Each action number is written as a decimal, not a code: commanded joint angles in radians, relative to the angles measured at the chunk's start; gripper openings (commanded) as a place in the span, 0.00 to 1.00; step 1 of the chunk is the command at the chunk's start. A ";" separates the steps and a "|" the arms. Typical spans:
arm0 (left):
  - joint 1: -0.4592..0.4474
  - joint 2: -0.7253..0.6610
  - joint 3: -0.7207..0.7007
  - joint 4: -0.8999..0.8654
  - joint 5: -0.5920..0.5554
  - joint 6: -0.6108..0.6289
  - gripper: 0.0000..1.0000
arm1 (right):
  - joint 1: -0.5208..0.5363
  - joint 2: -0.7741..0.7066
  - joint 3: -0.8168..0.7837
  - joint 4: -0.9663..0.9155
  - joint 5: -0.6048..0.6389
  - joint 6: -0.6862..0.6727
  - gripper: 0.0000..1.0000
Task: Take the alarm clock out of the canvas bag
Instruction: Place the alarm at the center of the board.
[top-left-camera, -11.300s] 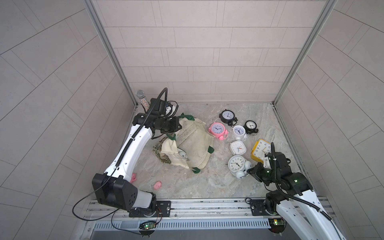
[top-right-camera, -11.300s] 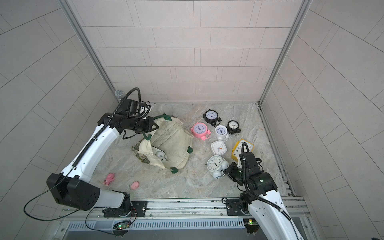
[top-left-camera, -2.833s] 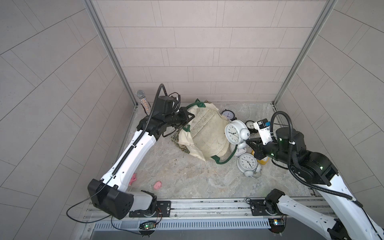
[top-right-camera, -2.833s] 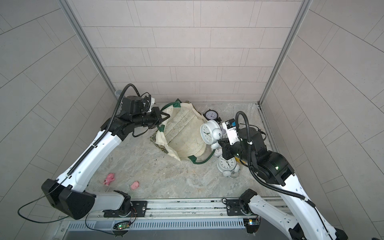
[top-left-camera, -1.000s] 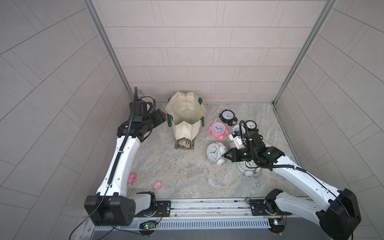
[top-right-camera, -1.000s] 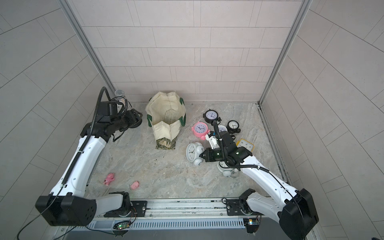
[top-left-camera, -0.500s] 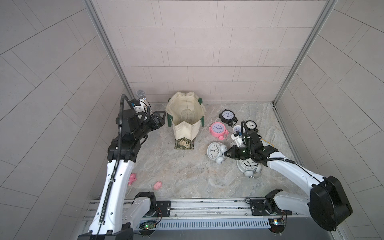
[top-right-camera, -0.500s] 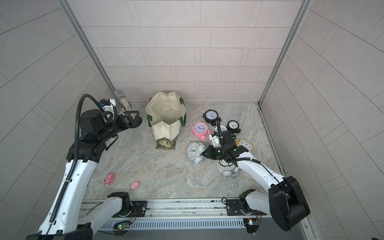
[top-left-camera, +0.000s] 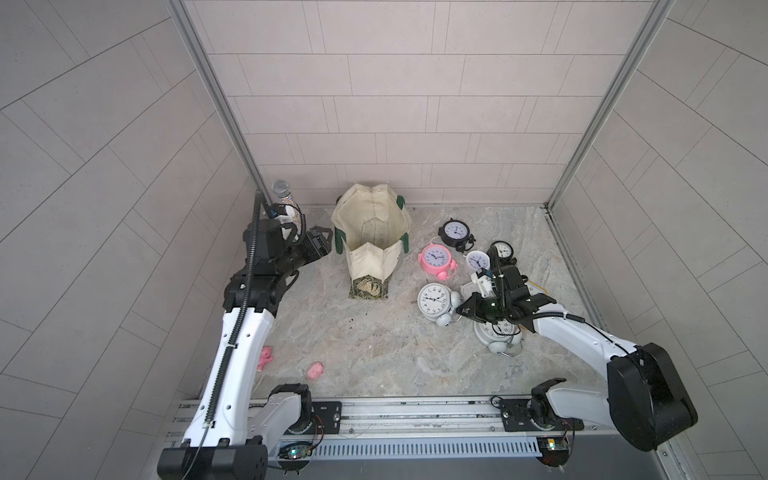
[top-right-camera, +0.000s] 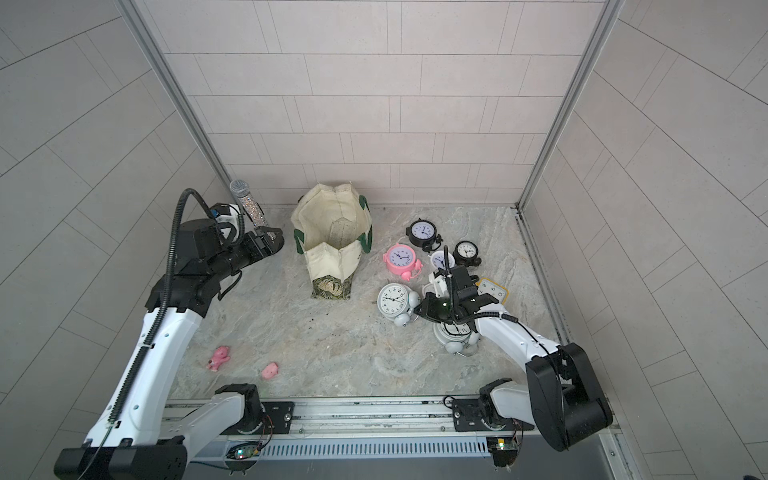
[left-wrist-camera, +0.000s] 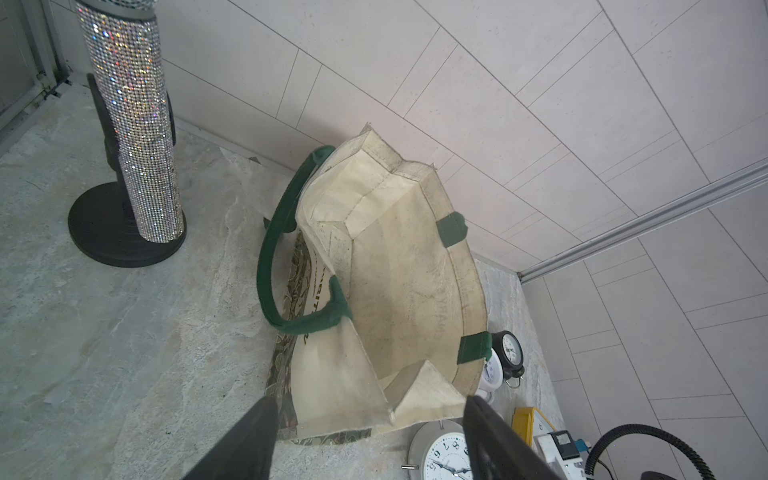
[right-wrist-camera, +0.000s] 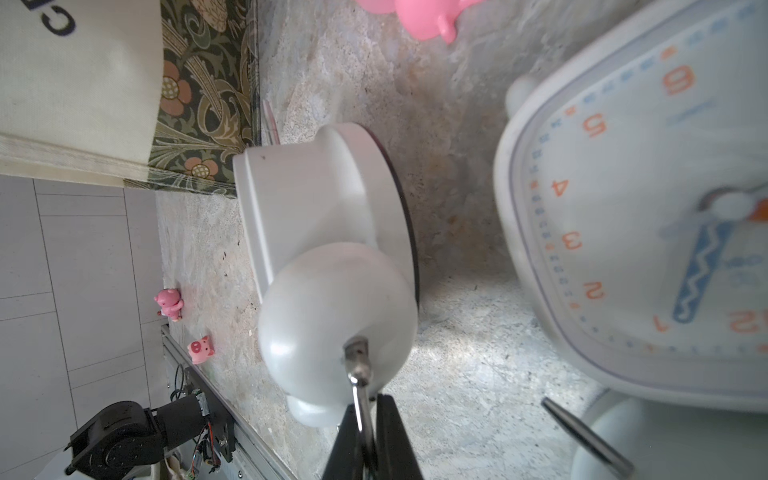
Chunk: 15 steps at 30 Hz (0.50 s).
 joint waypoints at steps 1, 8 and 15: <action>0.005 0.001 -0.014 0.013 -0.008 0.004 0.76 | -0.003 0.013 -0.023 0.010 0.023 -0.015 0.09; 0.005 0.005 -0.010 0.007 -0.005 0.002 0.76 | -0.003 0.060 -0.022 0.010 0.028 -0.017 0.13; 0.005 0.005 -0.006 0.004 -0.012 0.005 0.76 | -0.003 0.104 -0.026 0.036 0.027 -0.001 0.13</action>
